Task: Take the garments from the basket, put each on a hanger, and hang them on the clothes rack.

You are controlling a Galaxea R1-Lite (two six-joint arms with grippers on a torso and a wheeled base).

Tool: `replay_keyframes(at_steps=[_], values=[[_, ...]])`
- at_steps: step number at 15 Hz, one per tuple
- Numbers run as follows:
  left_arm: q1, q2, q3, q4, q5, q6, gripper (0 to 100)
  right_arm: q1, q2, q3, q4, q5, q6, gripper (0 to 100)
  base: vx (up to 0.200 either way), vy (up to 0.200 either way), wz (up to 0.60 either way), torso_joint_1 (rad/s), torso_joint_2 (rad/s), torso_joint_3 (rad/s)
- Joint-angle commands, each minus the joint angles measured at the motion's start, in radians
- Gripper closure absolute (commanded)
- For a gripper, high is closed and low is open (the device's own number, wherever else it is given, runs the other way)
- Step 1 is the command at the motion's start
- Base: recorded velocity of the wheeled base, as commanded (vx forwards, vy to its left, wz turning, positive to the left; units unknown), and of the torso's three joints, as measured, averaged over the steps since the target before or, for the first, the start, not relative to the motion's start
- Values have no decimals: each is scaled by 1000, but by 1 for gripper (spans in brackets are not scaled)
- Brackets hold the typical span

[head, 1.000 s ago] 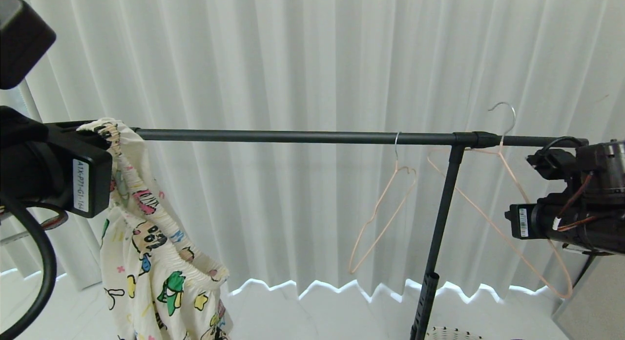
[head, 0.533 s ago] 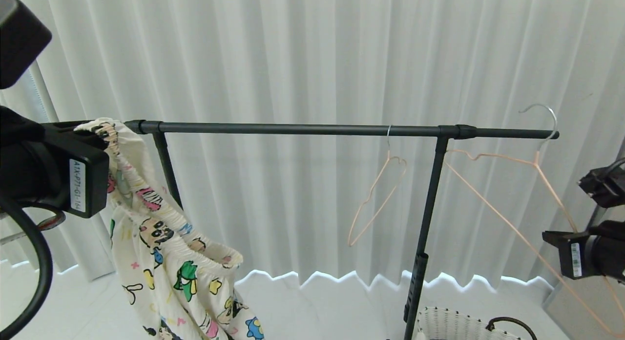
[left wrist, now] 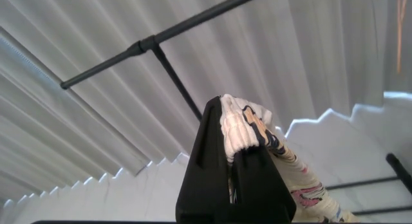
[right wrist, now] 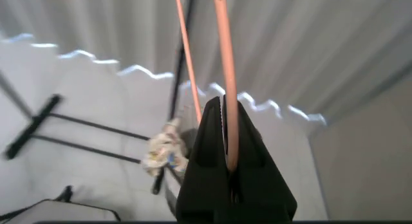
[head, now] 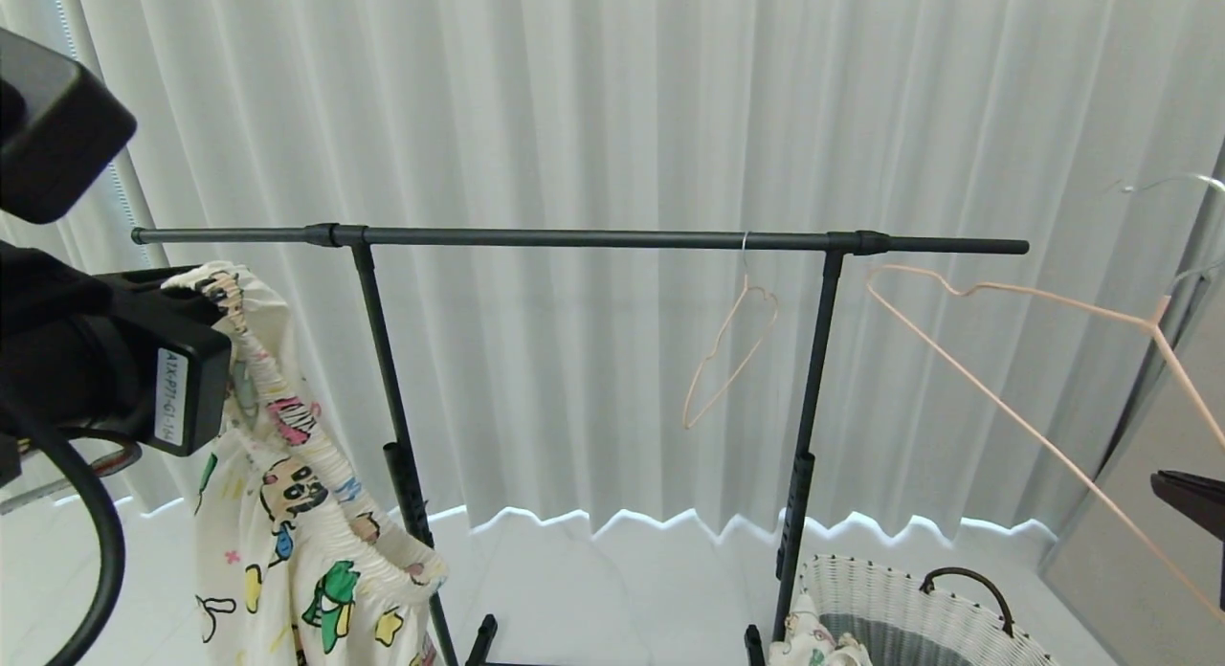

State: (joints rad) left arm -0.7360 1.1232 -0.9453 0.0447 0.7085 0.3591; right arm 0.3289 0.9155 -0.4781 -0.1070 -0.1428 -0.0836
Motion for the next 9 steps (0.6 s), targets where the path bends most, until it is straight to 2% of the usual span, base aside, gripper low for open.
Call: replay_keyframes(at_steps=[1,3,4,6,7,8,9], values=[[0,-3,33,0,0,0,100,136,-80,3,0,19,4,100,-200,0,0,-2,2,7],[-6,-11,72,0,-1,-2,100,274,-84,3,0,48,22,100,0,0,0,0,0,0],[-17,-10,91,0,-6,-6,100,421,-78,4,0,60,62,100,0,0,0,0,0,0],[-36,12,89,0,-26,-9,100,599,-63,16,0,60,145,100,0,0,0,0,0,0],[-40,26,86,-2,-24,-16,100,636,-61,24,0,60,163,100,0,0,0,0,0,0],[-43,63,76,-2,-23,-62,100,688,-57,49,-2,60,182,100,0,0,0,0,0,0],[-43,96,65,-2,-23,-106,100,703,-57,59,-2,60,188,100,0,0,0,0,0,0]])
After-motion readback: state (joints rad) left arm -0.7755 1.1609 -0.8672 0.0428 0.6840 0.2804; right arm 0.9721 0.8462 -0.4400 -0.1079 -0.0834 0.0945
